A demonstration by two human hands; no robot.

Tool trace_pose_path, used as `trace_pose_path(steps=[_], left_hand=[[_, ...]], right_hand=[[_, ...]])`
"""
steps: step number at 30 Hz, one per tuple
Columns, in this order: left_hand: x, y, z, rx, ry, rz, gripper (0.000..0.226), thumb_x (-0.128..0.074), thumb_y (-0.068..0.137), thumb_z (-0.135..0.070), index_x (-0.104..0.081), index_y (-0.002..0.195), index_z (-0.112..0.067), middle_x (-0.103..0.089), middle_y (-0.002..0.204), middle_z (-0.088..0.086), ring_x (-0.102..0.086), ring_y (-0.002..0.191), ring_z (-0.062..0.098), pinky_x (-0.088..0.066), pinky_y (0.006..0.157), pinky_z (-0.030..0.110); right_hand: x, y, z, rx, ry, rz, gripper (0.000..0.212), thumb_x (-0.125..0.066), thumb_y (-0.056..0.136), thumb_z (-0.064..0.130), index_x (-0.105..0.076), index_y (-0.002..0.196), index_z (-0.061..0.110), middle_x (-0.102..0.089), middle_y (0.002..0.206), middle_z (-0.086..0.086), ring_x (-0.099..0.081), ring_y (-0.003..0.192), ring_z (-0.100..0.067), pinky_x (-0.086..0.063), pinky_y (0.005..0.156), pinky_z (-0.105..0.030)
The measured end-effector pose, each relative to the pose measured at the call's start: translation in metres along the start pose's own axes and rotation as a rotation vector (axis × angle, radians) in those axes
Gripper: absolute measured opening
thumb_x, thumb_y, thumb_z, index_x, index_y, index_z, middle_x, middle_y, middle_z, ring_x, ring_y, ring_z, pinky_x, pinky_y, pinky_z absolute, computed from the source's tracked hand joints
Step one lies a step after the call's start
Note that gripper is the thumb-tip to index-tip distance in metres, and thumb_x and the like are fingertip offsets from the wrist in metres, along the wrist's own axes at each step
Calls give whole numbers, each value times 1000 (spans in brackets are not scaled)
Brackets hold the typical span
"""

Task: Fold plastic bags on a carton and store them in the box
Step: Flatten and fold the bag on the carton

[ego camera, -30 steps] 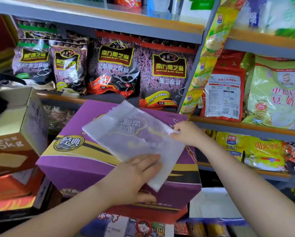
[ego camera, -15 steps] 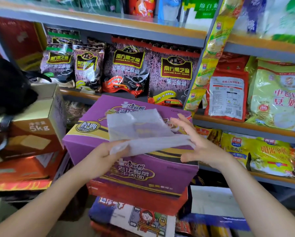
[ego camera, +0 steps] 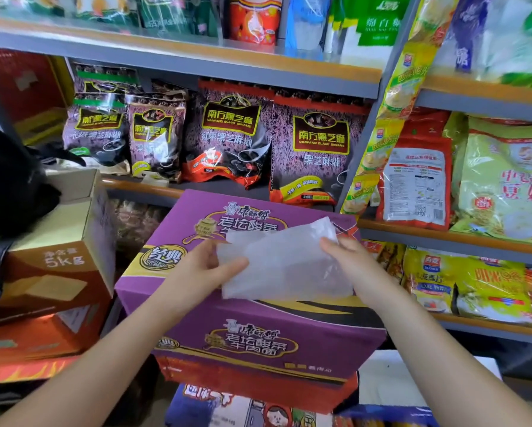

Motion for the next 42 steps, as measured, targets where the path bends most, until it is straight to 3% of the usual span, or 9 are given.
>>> trace_pose_path(steps=[5,10,21,24,28,34,37,39,42], left_hand=[[-6,15,10,168,-48,4,95,-81,60,-46,-26,136,-31,-72,100,0,-70,85,18,-53,67,33],[-11,32,7,7,559,-35,33,-57,90,-24,-52,122,-28,-58,93,3,-53,82,22,-32,67,25],[-33,34,-16,-438,1241,-169,25,-46,70,-15,-65,82,-5,-53,121,18,-53,101,38,-49,74,44],[-62,36,-15,-670,1251,25,45,-30,73,-11,-66,98,-3,-53,129,19,-48,122,36,-32,102,47],[-68,45,13,-502,1278,242,53,-31,82,-31,-62,113,-1,-60,122,21,-58,113,35,-43,95,50],[-57,43,24,-291,1301,271,122,32,50,-80,-6,148,-19,2,157,10,1,144,22,5,114,31],[-58,42,24,-270,1302,265,127,35,42,-81,1,148,-20,7,157,6,8,144,21,10,112,31],[-57,43,22,-272,1292,237,135,35,38,-83,0,148,-13,4,157,6,8,144,20,9,113,31],[-55,43,25,-240,1266,232,139,29,37,-88,3,147,-6,7,156,9,9,144,18,8,114,31]], right_hand=[[7,22,-3,27,-351,-195,23,-45,94,25,-55,78,11,-53,70,-4,-53,70,-23,-38,59,-32],[10,30,-2,40,-569,-274,35,-40,93,29,-47,62,13,-47,59,-1,-46,57,-19,-25,49,-29],[27,34,-15,-38,-879,-372,39,-35,96,36,-40,61,19,-41,61,1,-48,70,-27,-28,53,-28],[25,33,-11,-46,-919,-390,35,-34,96,30,-44,67,15,-43,62,0,-47,69,-27,-28,52,-27],[24,34,-10,-46,-939,-383,35,-35,94,25,-37,60,15,-41,63,-1,-48,73,-30,-26,50,-26],[17,19,17,-7,-1160,-445,25,-41,95,26,-54,109,10,-58,100,-11,-58,96,-30,-42,68,-34],[-23,10,54,427,-1263,-486,30,-50,88,15,-57,116,9,-58,122,-11,-54,116,-32,-45,94,-40],[-63,7,62,710,-1230,-342,35,-50,84,18,-62,116,9,-59,128,-11,-52,125,-28,-39,104,-42],[-101,23,26,541,-1216,102,52,-32,99,29,-25,147,10,-18,157,-5,-13,146,-17,-7,118,-33]])
Point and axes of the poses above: each hand's wrist, its own y-axis towards the middle knuckle, its own x-axis out of the back of the hand, z = x × y, the point moved 8 cm from there along y, towards the middle knuckle
